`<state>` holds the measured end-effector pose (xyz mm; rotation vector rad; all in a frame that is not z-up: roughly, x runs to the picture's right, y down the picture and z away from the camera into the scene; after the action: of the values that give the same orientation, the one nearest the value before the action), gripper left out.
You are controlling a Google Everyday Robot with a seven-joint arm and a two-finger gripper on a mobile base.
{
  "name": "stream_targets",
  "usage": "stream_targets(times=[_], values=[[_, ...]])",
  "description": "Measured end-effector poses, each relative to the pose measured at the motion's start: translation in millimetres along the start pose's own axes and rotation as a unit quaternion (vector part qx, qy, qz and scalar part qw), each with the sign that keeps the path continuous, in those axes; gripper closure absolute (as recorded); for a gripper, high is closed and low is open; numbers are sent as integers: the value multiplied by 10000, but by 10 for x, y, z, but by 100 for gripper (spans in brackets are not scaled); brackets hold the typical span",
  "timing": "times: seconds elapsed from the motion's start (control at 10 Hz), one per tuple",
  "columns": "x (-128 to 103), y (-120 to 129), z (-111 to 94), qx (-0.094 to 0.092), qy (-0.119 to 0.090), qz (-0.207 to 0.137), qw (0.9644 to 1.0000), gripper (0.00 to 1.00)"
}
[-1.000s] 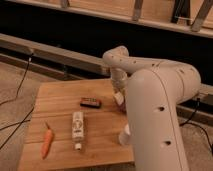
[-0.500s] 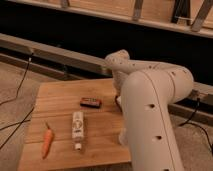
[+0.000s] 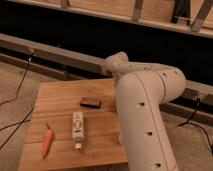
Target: Place the white sponge in the ceramic bowl
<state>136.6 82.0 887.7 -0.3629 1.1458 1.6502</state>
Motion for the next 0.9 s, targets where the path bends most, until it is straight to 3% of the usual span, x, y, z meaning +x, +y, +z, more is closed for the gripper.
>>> stream_targets(times=[0.5, 0.8, 0.9], values=[[-52, 105, 96, 277, -51, -48, 9996, 20], [-95, 141, 4, 244, -157, -34, 9996, 20], [-112, 150, -93, 148, -243, -32, 9996, 20]])
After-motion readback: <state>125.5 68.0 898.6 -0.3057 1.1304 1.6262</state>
